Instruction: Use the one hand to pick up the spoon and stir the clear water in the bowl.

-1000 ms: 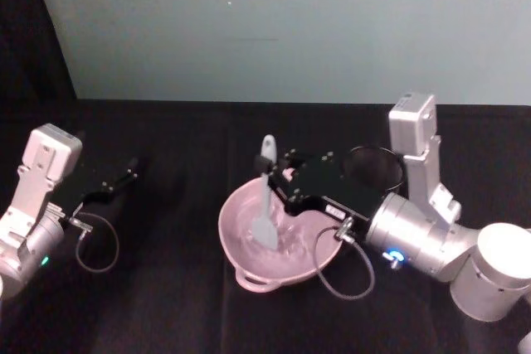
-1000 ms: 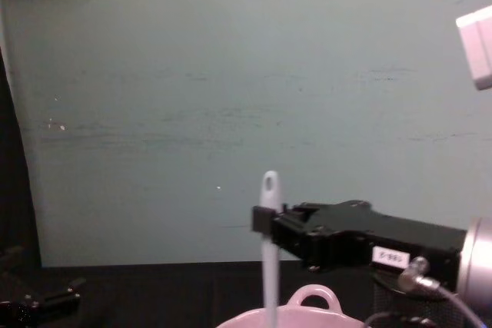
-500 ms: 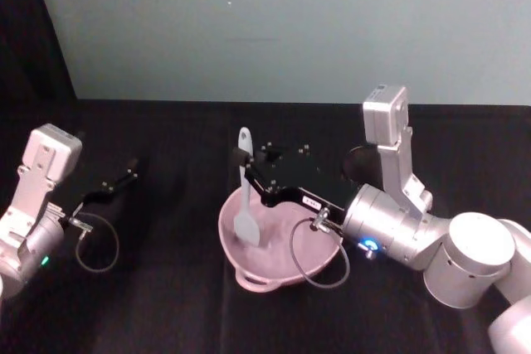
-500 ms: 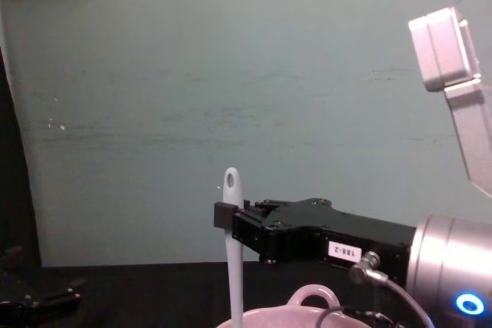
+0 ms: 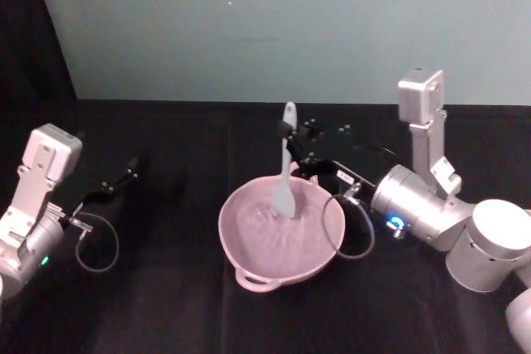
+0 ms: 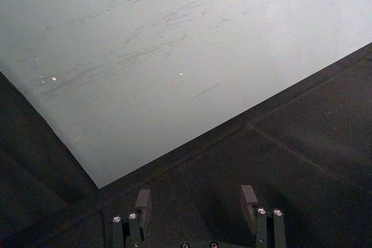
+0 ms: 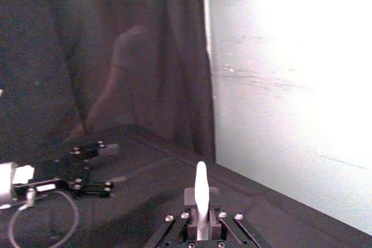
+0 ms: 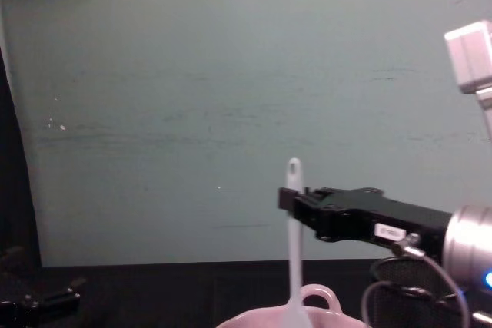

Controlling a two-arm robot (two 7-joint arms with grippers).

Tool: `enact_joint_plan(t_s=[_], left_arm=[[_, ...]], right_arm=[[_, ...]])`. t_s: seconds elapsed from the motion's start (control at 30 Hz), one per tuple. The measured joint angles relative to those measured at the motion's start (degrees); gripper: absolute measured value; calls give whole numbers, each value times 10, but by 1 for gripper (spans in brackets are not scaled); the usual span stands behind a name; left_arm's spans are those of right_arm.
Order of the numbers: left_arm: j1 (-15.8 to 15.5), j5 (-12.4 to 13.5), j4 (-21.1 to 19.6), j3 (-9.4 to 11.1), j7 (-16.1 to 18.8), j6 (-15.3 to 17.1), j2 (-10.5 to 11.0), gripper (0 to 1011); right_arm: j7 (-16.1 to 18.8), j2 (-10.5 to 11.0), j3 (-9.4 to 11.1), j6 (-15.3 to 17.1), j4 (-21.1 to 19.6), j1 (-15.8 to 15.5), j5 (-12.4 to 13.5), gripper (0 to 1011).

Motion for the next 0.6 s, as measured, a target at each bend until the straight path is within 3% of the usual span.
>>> enact_joint_plan(t_s=[0.27,0.6], left_arm=[[0,0,0,0,0,0,0,1005],[0,0,0,0,0,0,0,1005]], right_arm=[[-5,22,20,5,-30,-22,-1,113],[4,33,14,16,-75,-50,-1,113]])
